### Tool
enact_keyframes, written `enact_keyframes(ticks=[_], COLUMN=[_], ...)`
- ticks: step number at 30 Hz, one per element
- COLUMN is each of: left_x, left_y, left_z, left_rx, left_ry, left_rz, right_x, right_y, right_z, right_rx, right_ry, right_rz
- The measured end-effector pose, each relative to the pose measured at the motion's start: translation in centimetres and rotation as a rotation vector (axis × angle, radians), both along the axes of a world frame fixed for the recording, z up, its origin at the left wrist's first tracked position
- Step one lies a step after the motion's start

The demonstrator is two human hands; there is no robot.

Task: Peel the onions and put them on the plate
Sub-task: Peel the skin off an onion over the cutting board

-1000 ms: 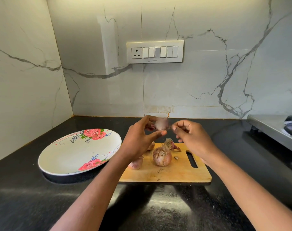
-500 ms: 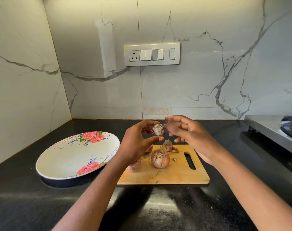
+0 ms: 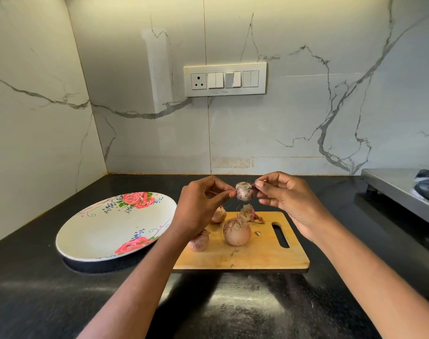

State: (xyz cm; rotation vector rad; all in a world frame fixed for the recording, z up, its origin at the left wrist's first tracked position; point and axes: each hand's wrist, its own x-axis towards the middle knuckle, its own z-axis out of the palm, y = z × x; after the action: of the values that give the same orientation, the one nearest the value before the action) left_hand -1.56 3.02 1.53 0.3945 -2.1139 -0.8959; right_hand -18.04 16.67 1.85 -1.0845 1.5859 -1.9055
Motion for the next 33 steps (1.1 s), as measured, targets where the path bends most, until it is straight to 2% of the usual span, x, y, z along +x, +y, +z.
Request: enact_keyframes(ticks=[3, 6, 10, 13, 18, 23, 29, 33], left_x=[0.0, -0.1, -0.6, -0.5, -0.4, -0.8, -0.5, -0.5], left_y=[0.0, 0.0, 0.0, 0.1, 0.4, 0.5, 0.3, 0.5], left_z=[0.0, -0.1, -0.5, -0.3, -0.4, -0.8, -0.2, -0.4], left_rx=[-0.022, -0.061, -0.213, -0.254, -0.247, -0.215, -0.167, -0.143], left_ry=[-0.021, -0.164, -0.379, -0.492, -0.381, -0.297, -0.282, -0.245], left_rz=[0.013, 0.015, 0.078, 0.141, 0.096, 0.052, 0.058, 0.027], right_x=[-0.1, -0.5, -0.8, -0.5, 0.5, 1.3, 1.3, 1.4], right_y=[0.0, 0.1, 0.1, -0.1, -0.3, -0.3, -0.2, -0.1], right_z=[0.0, -0.2, -0.4, -0.4, -0.4, -0.2, 0.0, 0.0], right_rx=[-0.012, -0.01, 0.038, 0.09, 0.111, 0.083, 0.106, 0.074], right_ry=[-0.035, -0.056, 0.03, 0.128, 0.206, 0.153, 0.241, 0.257], right_rz=[-0.024, -0.07, -0.139, -0.136, -0.122, -0.075, -0.018, -0.074])
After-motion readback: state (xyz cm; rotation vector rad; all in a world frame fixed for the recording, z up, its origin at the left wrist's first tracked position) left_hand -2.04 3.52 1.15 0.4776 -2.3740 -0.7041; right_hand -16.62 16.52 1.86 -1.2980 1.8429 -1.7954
